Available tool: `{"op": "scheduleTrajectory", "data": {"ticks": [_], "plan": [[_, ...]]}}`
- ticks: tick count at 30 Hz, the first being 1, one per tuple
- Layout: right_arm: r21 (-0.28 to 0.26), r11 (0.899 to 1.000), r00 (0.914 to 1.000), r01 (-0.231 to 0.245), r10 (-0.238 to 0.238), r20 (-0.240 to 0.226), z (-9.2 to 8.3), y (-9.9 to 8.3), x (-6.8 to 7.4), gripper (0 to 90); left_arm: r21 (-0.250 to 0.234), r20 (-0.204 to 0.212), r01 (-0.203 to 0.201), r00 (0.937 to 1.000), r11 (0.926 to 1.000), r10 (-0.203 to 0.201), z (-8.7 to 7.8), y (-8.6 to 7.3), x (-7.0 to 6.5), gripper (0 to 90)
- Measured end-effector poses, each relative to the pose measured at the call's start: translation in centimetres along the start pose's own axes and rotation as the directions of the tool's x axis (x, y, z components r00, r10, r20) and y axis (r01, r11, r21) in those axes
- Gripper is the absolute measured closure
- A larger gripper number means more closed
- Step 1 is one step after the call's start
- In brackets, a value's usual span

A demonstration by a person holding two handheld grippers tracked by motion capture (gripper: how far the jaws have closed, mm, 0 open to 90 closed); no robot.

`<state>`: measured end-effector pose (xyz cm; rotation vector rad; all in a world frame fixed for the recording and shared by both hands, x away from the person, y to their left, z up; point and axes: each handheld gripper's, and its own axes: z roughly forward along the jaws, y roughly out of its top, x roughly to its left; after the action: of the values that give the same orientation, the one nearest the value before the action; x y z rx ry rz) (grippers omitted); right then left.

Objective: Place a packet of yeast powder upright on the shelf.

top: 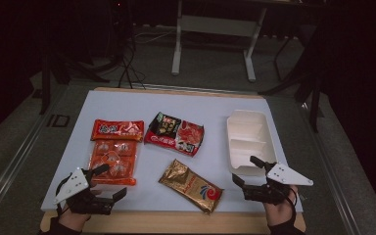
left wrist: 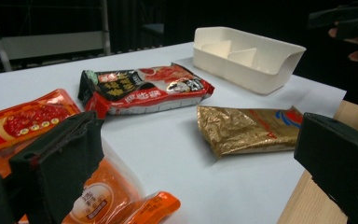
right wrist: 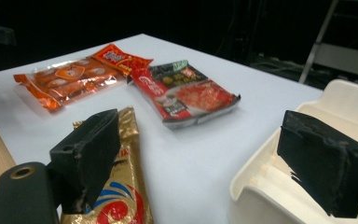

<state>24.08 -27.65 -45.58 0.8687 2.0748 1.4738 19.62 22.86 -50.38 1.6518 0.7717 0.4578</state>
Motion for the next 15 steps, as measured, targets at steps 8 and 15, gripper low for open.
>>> {"op": "scheduleTrajectory", "data": {"ticks": [8,15], "plan": [[-0.006,1.000,0.9999,-0.004,0.004,0.015,-0.15,-0.09,-0.26,13.8,0.016,0.000,-0.003,1.0000,0.9999,0.003,0.42,-0.07,-0.08,1.0],[0.035,0.998,0.9986,-0.046,0.045,0.029,-0.54,0.16,-0.50,14.2,0.008,-0.009,0.000,1.0000,1.0000,0.000,0.32,0.00,-0.06,1.0]]}}
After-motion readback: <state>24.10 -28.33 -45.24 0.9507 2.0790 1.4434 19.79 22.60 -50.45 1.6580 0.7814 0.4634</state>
